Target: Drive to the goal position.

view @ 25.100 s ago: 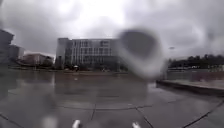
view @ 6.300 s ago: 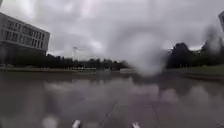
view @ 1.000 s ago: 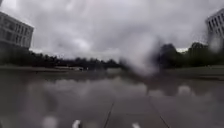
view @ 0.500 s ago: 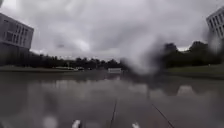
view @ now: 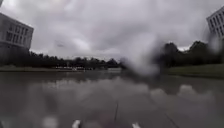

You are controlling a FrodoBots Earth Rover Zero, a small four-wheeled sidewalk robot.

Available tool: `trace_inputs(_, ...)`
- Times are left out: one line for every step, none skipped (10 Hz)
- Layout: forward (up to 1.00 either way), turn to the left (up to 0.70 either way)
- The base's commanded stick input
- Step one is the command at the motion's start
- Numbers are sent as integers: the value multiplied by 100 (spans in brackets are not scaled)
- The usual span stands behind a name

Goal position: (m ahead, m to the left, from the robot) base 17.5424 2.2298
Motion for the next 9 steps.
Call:
trace_inputs(70,0)
trace_inputs(70,0)
trace_inputs(70,0)
trace_inputs(70,0)
trace_inputs(70,0)
trace_inputs(70,0)
trace_inputs(70,0)
trace_inputs(70,0)
trace_inputs(70,0)
